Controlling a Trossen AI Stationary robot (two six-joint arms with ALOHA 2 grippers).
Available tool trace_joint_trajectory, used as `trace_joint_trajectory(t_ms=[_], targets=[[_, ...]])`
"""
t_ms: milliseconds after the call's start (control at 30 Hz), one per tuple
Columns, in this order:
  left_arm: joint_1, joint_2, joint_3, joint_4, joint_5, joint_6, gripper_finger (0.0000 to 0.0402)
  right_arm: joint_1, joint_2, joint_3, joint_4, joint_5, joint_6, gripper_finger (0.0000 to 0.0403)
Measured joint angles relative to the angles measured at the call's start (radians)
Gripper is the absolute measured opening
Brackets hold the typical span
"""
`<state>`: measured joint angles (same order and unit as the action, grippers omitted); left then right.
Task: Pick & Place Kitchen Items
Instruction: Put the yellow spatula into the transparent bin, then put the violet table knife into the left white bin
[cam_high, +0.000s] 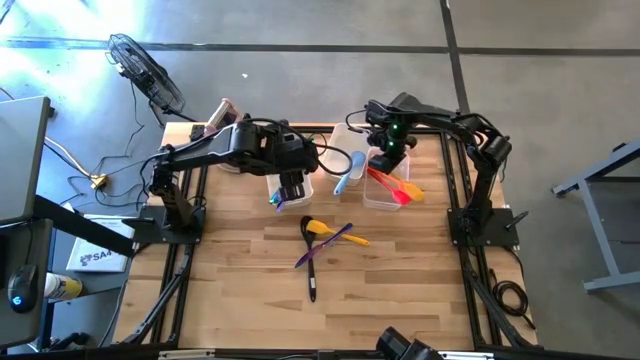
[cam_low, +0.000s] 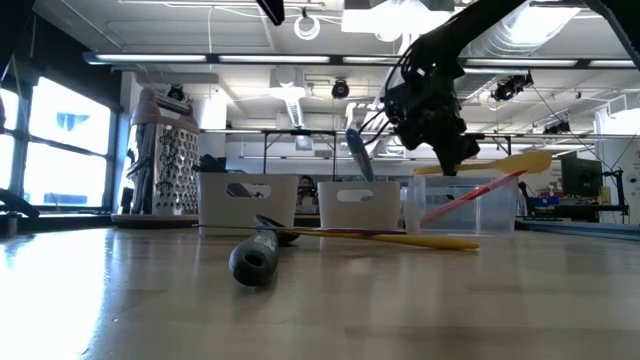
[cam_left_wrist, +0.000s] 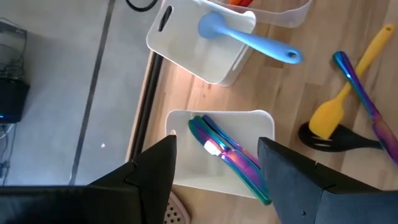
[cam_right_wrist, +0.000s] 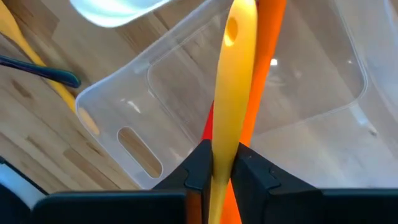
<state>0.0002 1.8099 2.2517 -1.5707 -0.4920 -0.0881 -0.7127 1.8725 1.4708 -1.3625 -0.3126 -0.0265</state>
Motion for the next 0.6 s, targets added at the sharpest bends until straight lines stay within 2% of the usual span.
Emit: trace_joint_trajectory(t_ms=[167, 433, 600], targets=[[0.000, 0.000, 0.000, 0.000, 0.008, -0.004, 0.0219, 0.000, 0.000, 0.000, -0.008, 0.000, 0.005, 0.0082], [0.000, 0.000, 0.000, 0.000, 0.006, 0.002, 0.0219, 0.000, 0.000, 0.000, 0.040, 0.000, 0.005, 0.0176], [0.000, 0.000, 0.000, 0.000, 0.006, 0.003, 0.0219, 0.000, 0.000, 0.000, 0.068, -0.004, 0.002, 0.0206]])
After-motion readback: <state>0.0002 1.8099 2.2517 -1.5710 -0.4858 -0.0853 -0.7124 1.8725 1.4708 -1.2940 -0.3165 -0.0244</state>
